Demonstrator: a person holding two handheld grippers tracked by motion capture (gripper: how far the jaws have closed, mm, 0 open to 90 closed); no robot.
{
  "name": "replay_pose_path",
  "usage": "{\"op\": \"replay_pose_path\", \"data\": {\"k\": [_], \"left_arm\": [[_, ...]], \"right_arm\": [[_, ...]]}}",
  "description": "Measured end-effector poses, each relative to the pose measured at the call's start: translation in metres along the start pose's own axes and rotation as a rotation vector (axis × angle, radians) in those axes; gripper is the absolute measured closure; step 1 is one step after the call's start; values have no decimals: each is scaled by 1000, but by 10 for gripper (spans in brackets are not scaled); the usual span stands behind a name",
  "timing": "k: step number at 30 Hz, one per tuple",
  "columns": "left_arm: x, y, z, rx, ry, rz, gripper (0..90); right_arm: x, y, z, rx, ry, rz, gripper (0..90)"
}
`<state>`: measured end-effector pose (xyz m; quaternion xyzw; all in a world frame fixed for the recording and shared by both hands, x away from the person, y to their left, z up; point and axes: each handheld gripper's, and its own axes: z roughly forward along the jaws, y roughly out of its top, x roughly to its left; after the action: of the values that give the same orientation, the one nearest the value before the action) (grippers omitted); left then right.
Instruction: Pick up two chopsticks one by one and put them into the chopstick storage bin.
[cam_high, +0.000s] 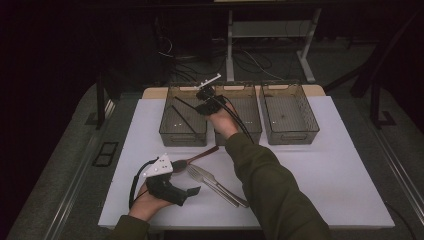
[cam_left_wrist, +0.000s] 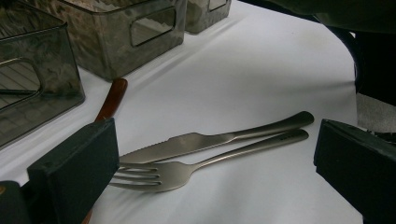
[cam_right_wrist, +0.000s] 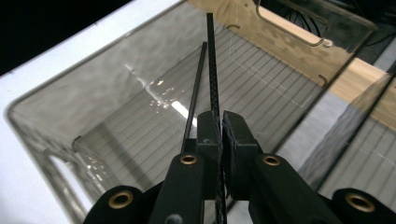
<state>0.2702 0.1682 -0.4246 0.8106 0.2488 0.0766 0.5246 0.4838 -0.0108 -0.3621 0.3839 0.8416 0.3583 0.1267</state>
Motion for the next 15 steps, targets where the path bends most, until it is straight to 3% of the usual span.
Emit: {"op": "replay_pose_path", "data": {"k": [5, 15], "left_arm": [[0, 0, 0, -4, -3, -3, 0], [2, 0, -1, -8, -5, -2, 0]], "right_arm": [[4, 5, 17, 41, -14, 8, 849], [12, 13, 35, 58, -22, 19, 805]]}}
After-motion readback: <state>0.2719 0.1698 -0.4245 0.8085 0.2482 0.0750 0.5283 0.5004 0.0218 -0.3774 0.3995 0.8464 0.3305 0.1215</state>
